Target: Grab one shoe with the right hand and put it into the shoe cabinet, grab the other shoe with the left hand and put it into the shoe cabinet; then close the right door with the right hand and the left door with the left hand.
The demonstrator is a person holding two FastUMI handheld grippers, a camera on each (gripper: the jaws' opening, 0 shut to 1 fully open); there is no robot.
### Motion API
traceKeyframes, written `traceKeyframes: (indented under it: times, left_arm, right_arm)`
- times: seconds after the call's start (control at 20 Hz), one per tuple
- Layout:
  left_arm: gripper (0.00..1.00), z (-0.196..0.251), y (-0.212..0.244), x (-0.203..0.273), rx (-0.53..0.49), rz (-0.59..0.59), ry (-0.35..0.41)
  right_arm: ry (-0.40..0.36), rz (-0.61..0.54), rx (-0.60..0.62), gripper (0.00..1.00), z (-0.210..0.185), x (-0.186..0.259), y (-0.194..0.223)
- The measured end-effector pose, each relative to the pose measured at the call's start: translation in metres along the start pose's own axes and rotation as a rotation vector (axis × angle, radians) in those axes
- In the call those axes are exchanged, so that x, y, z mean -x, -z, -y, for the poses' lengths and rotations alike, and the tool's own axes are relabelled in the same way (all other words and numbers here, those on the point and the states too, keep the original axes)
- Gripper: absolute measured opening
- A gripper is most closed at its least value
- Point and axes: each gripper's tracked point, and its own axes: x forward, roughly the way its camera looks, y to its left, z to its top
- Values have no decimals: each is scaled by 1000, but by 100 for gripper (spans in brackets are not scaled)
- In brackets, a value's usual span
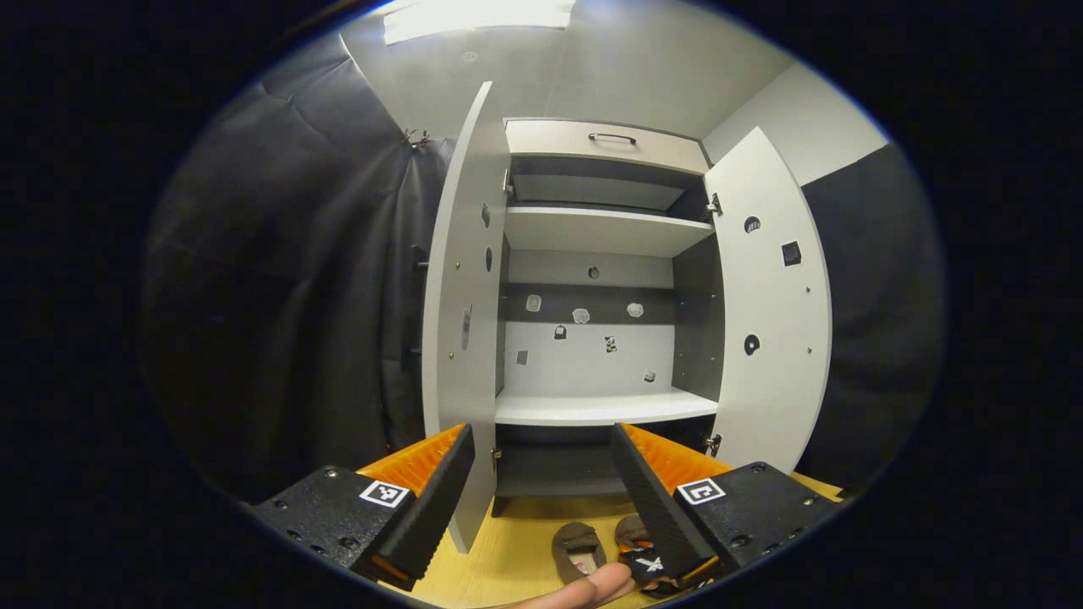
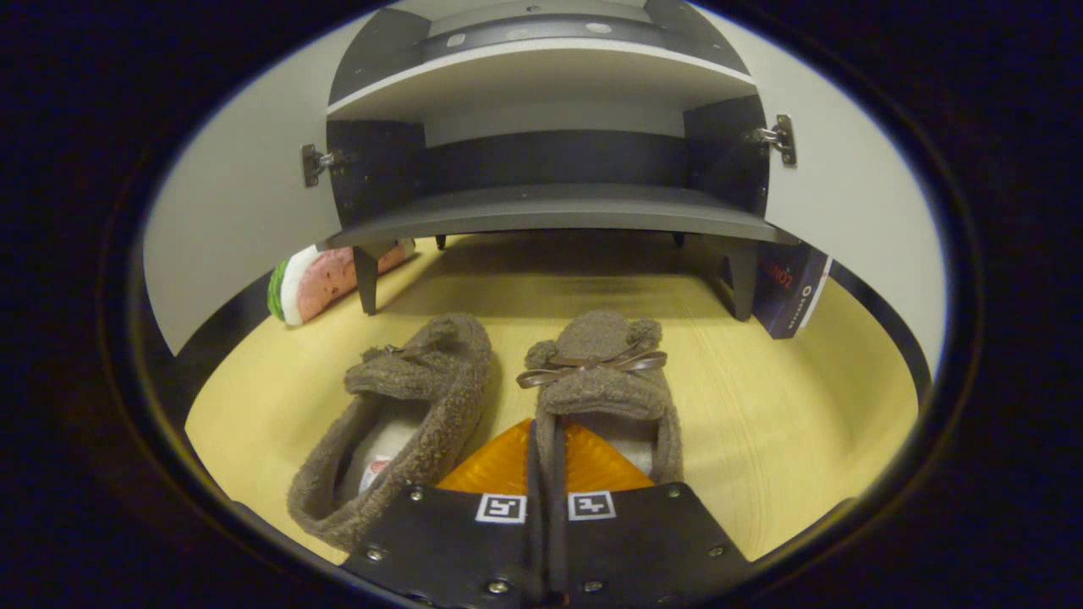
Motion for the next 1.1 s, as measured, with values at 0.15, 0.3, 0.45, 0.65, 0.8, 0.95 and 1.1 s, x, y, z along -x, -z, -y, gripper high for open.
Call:
traceKeyframes:
  times: [0.15, 0.3, 0.45, 0.65, 0.8, 0.95, 1.1]
  left_arm:
    - [99, 10, -3, -20, -17, 21, 31]
    - [99, 23, 4, -37, -2, 15, 85]
    - [99, 30, 16, -58, 16, -10, 121]
    - [99, 27, 29, -80, -8, -12, 113]
    - [99, 26, 44, -89, -5, -35, 117]
    - [99, 19, 58, -98, 2, -52, 102]
    - [99, 16, 72, -104, 25, -83, 101]
  right_arm:
    - [-57, 45, -58, 4, -3, 12, -5]
    - [-71, 111, -59, 4, 1, 32, -20]
    - [-119, 159, -67, 4, -4, 51, -37]
    - [-103, 253, -47, 4, 4, 81, -89]
    - [-101, 331, -22, 4, 13, 109, -141]
    - [-96, 409, 12, 8, 18, 137, -199]
    - [-86, 491, 54, 4, 22, 163, -260]
